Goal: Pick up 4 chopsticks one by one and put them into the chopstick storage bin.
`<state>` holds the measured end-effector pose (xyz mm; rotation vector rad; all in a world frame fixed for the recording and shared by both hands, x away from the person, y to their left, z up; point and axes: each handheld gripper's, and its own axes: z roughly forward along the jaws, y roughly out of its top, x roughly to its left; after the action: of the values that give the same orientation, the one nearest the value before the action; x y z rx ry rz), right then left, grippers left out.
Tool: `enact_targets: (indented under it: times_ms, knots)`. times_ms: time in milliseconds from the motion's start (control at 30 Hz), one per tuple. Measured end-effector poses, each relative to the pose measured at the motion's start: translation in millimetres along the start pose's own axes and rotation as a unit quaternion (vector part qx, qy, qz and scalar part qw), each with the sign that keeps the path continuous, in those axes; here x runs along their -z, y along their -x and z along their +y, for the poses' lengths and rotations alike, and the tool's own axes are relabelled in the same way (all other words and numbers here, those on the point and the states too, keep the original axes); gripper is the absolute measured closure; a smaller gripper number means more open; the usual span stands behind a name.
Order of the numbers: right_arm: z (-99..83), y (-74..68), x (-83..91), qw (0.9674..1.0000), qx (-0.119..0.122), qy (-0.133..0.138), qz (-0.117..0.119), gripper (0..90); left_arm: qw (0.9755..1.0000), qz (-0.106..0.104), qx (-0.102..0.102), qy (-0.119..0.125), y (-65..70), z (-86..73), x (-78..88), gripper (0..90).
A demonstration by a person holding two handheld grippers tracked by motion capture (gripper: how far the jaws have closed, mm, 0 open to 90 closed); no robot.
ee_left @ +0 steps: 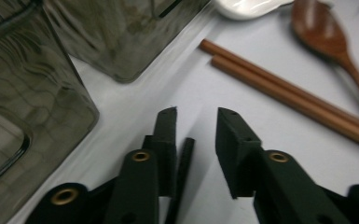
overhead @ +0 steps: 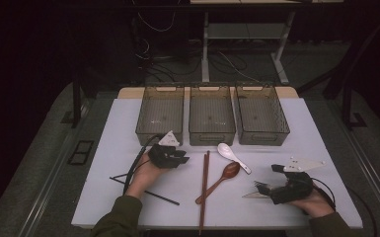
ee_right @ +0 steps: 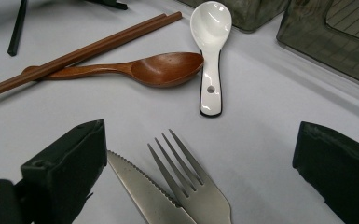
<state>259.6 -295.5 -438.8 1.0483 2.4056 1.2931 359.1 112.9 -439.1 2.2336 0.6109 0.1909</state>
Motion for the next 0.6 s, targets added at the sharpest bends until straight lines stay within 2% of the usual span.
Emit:
enact_targets:
  times_ms: [133, 167, 267, 400, 467, 600]
  knots:
    - [0.0, 0.5, 1.1, 1.0000, 0.000, 0.003, 0.001, 2.9, 1.0000, -0.003, 0.001, 0.002, 4.3, -1.6, 9.6, 60.6]
    - [0.1, 0.6, 1.7, 1.0000, 0.000, 0.004, 0.000, 2.9, 1.0000, -0.002, 0.001, 0.002, 6.8, -2.5, 13.7, 56.2]
    - [0.1, 0.5, 1.7, 1.0000, 0.000, 0.003, 0.001, 2.9, 1.0000, -0.005, 0.005, 0.006, 11.5, -6.3, 21.9, 52.6]
    - [0.1, 0.3, 1.9, 1.0000, 0.000, 0.003, 0.000, 2.9, 0.9996, -0.024, 0.012, 0.011, 21.6, -13.2, 33.6, 49.4]
    - [0.1, 0.5, 1.9, 1.0000, 0.000, 0.004, 0.000, 2.9, 0.9995, -0.027, 0.012, 0.013, 23.7, -14.3, 35.2, 48.8]
    - [0.1, 0.4, 1.6, 1.0000, 0.000, 0.003, 0.001, 2.9, 0.9991, -0.040, 0.006, 0.016, 37.7, -21.3, 43.0, 48.1]
